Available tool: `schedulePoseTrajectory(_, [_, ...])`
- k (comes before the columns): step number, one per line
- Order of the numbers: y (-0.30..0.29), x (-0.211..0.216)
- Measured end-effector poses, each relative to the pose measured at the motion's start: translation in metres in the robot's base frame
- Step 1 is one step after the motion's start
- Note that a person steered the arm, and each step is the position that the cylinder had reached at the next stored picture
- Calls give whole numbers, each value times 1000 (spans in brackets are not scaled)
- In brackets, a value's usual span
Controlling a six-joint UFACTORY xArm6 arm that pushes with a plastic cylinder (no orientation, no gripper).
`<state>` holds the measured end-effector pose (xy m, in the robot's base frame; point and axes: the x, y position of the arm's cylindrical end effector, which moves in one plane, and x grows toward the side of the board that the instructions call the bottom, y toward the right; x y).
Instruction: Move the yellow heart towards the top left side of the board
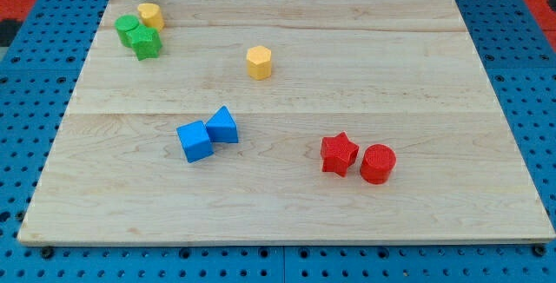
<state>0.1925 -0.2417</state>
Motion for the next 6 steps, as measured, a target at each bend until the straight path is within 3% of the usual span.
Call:
schedulePoseTrajectory(2, [-2,56])
schedulePoseTrajectory(4, [32,95])
schedulePoseTrajectory(5, [33,104])
schedulePoseTrajectory(6, [59,86])
